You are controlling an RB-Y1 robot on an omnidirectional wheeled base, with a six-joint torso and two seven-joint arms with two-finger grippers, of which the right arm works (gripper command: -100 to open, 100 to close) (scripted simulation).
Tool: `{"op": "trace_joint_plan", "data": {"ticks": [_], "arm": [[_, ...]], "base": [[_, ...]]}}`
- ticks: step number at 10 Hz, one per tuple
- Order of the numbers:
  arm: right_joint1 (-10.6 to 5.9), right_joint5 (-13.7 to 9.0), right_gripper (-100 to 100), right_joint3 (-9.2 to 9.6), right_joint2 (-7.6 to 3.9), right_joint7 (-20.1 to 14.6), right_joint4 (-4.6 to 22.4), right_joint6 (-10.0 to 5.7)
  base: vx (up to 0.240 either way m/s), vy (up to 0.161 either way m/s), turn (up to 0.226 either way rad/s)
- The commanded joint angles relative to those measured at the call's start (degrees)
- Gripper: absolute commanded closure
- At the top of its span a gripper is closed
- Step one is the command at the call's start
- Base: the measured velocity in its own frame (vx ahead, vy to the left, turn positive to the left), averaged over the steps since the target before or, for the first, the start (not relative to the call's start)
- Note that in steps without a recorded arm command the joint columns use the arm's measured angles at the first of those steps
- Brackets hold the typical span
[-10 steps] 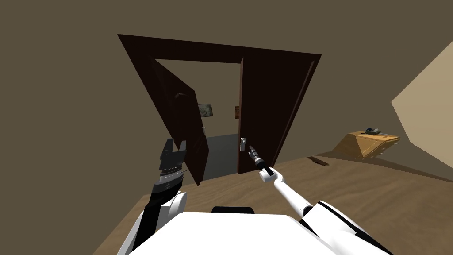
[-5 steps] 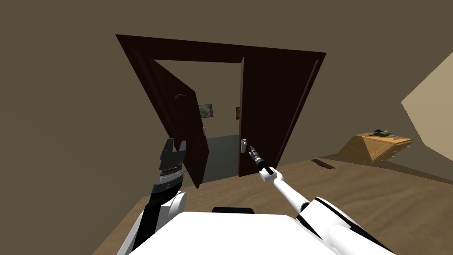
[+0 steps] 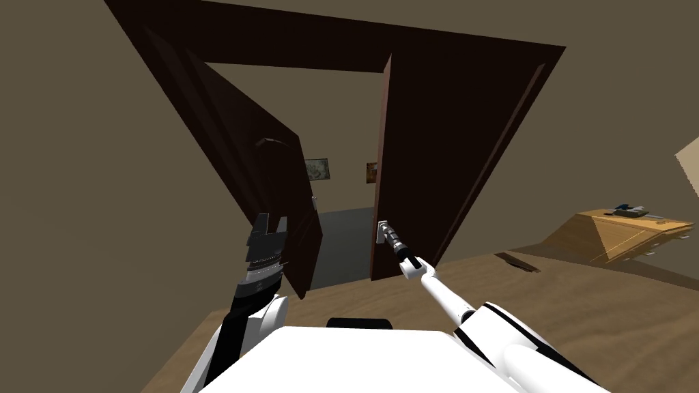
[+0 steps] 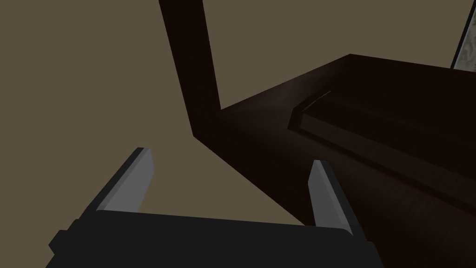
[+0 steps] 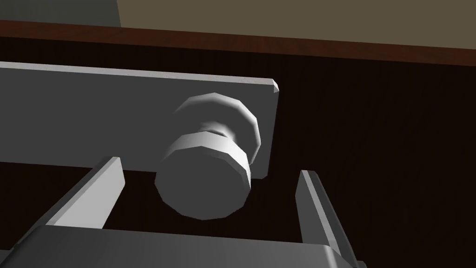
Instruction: Push the door open
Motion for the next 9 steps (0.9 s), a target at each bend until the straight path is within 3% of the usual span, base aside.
{"op": "trace_joint_plan", "data": {"ticks": [1,2,3,8,9], "arm": [[-0.13,0.0,-100,-0.31,0.21,0.2,0.3,0.05],[-0.12,0.0,-100,-0.19,0.14,0.1,0.2,0.01],[-0.12,0.0,100,-0.19,0.14,0.1,0.2,0.01],[-0.12,0.0,100,-0.19,0.14,0.1,0.2,0.01],[-0.55,-0.1,100,-1.19,0.2,0.7,0.6,0.03]], "base": [[0.19,-0.001,0.027],[0.078,0.003,0.006],[-0.008,-0.003,-0.005],[-0.007,-0.001,0.004],[0.092,0.037,-0.037]]}}
